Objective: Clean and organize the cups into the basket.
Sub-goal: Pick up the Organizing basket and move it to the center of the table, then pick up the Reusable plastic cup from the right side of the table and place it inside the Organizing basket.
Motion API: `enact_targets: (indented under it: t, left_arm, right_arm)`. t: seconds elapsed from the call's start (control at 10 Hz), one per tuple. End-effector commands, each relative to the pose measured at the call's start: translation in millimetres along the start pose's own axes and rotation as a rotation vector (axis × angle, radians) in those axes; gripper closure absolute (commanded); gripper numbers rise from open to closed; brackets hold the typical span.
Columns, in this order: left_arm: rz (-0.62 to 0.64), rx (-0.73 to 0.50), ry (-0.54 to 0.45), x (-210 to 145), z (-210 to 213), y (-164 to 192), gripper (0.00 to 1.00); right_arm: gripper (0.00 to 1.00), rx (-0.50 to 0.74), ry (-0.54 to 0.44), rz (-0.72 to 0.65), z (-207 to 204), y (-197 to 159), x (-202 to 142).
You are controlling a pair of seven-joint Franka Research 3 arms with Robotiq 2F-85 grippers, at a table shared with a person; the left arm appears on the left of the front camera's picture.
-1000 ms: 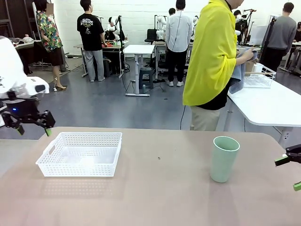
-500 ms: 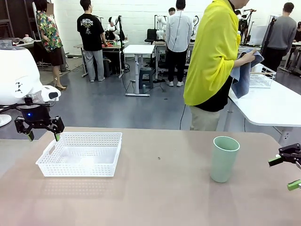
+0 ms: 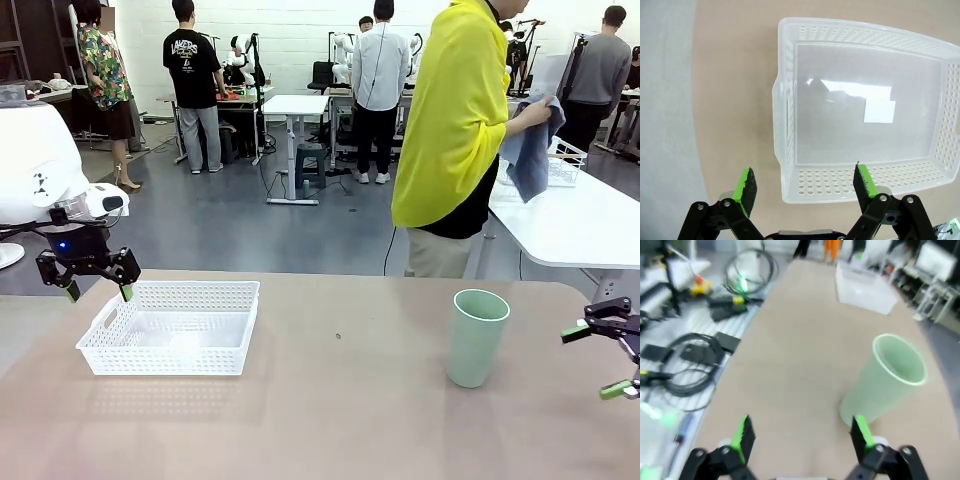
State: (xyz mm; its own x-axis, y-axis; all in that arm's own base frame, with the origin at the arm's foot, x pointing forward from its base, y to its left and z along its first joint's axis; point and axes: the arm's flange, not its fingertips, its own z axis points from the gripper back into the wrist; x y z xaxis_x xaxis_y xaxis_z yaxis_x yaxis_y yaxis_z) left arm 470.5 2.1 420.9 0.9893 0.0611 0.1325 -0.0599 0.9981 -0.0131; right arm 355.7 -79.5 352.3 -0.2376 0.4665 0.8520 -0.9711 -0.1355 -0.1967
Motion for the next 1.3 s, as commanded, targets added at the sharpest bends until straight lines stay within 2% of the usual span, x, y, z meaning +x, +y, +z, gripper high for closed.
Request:
enact_targets:
  t: [0.0,0.2,0.4,0.8,0.9,1.2]
  left_arm:
    - [-0.028,-0.008,-0.041,2,-2,3,0.00]
    - [-0.048,0.001,-0.070,-8,-5,4,0.00]
    - [-0.054,0.014,-0.117,-16,-5,6,0.00]
    - [-0.046,0.055,-0.181,-23,-7,4,0.00]
    - [-0.051,0.017,-0.135,-17,-4,3,0.00]
    - [-0.051,0.017,-0.135,-17,-4,3,0.00]
  right_arm:
    - [0.00,-0.083,-0.005,-0.014,-27,-18,-18]
    - [0.00,-0.102,0.001,-0.079,-36,-31,-27]
    - [0.00,-0.175,0.011,-0.163,-46,-45,-41]
    - [0.00,-0.201,-0.008,-0.244,-68,-65,-52]
    - [0.00,-0.184,0.006,-0.182,-54,-49,-52]
    - [0.00,-0.184,0.006,-0.182,-54,-49,-52]
